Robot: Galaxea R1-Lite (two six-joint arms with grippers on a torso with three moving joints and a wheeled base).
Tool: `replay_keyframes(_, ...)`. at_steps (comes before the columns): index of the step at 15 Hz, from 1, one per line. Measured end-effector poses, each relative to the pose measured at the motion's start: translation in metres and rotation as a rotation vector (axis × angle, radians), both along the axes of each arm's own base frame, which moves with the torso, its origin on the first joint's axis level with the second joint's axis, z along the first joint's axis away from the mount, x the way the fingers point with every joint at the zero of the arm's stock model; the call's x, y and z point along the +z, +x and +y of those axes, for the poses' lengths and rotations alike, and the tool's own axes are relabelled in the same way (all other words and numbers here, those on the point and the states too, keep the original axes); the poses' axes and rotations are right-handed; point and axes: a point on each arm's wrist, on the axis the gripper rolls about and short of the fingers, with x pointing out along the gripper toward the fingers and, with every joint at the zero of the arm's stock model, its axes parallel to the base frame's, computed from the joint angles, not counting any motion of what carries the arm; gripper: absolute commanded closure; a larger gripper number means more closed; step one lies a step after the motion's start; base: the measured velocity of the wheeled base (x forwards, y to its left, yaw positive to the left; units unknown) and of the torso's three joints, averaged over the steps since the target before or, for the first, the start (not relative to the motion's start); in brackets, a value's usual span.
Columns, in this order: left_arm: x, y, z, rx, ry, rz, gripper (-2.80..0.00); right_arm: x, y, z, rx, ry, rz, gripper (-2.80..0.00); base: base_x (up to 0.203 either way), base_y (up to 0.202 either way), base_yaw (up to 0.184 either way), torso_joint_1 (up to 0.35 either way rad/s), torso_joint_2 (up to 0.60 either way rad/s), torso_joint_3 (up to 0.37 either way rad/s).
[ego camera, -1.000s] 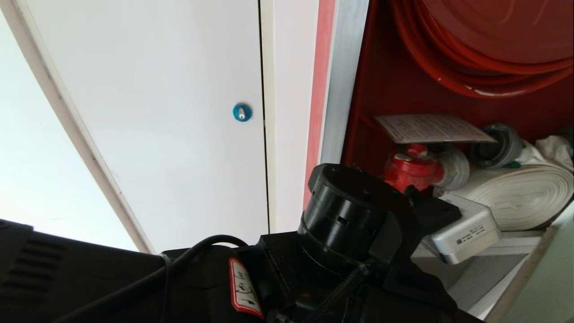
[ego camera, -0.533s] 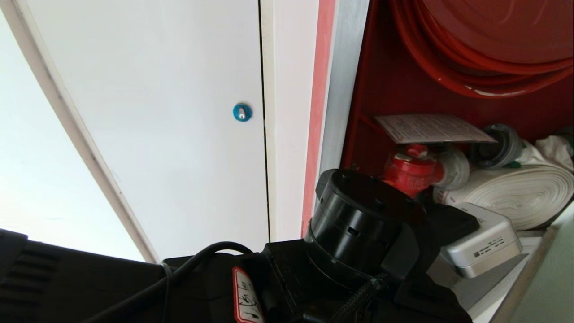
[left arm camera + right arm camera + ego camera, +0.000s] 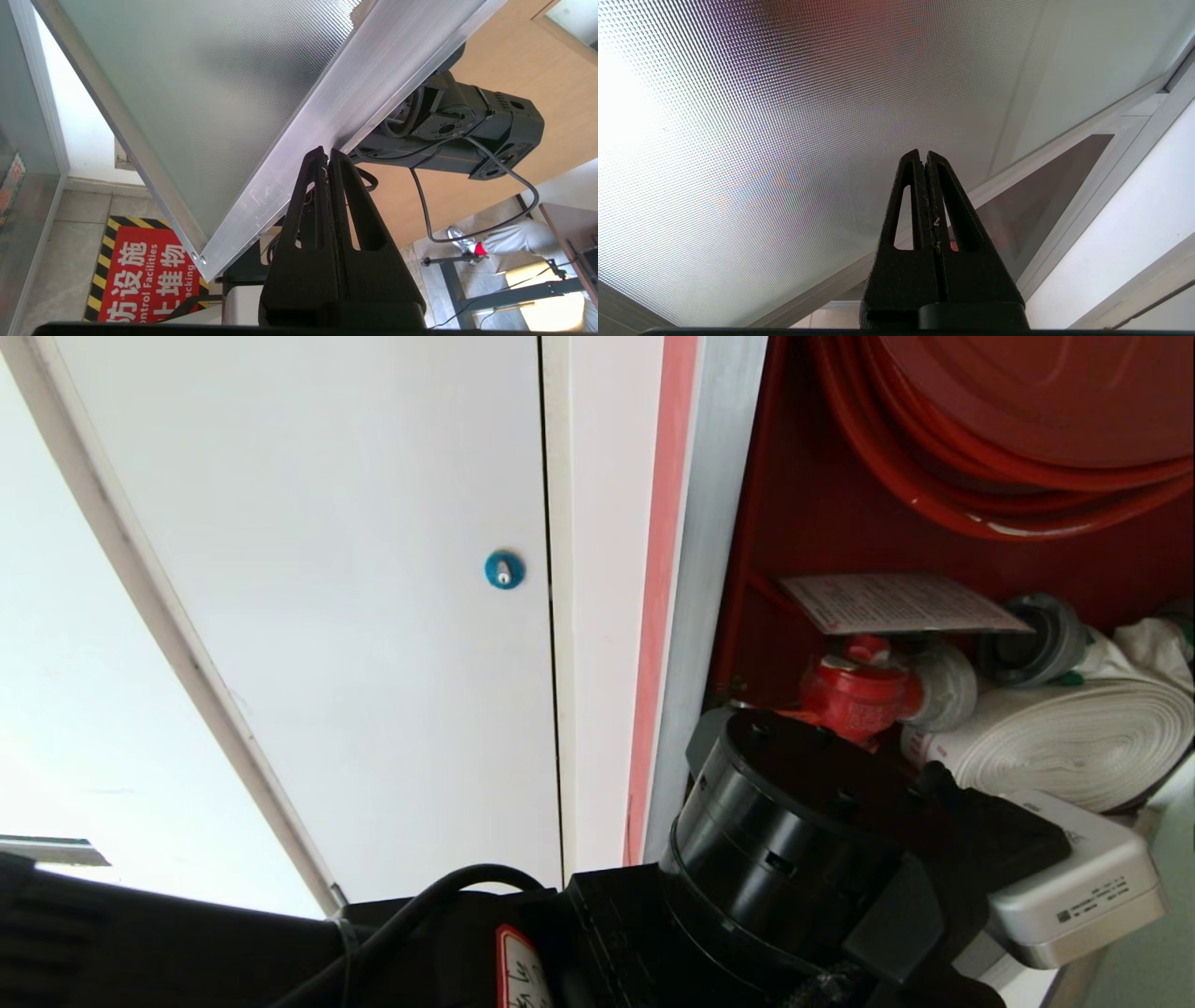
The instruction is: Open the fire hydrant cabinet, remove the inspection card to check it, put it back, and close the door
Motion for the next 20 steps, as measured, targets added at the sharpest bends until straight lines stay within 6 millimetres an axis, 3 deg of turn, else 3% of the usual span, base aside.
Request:
replay_keyframes(5, -0.005, 0.004, 0.0, 0.049, 0.019, -0.005, 0.0, 0.0, 0.0, 0.0, 0.0, 0.001, 0.0, 0.0, 0.0, 0.0, 0.0, 0.0, 0.0, 0.0)
replay_keyframes(8, -0.014, 0.025, 0.007, 0.121, 0.045, 0.002, 0.0, 0.0, 0.0, 0.0, 0.0, 0.001, 0.0, 0.0, 0.0, 0.0, 0.0, 0.0, 0.0, 0.0)
replay_keyframes(11, -0.02, 0.06, 0.022, 0.22, 0.063, 0.012, 0.0, 0.0, 0.0, 0.0, 0.0, 0.001, 0.0, 0.0, 0.0, 0.0, 0.0, 0.0, 0.0, 0.0)
replay_keyframes(14, -0.037, 0.096, 0.056, 0.347, 0.116, 0.027, 0.0, 0.0, 0.0, 0.0, 0.0, 0.001, 0.0, 0.0, 0.0, 0.0, 0.0, 0.0, 0.0, 0.0)
replay_keyframes(16, -0.051, 0.115, 0.091, 0.445, 0.138, 0.034, 0.0, 0.0, 0.0, 0.0, 0.0, 0.002, 0.0, 0.0, 0.0, 0.0, 0.0, 0.0, 0.0, 0.0)
replay_keyframes(20, -0.061, 0.131, 0.168, 0.65, 0.14, 0.034, 0.0, 0.0, 0.0, 0.0, 0.0, 0.002, 0.0, 0.0, 0.0, 0.0, 0.0, 0.0, 0.0, 0.0)
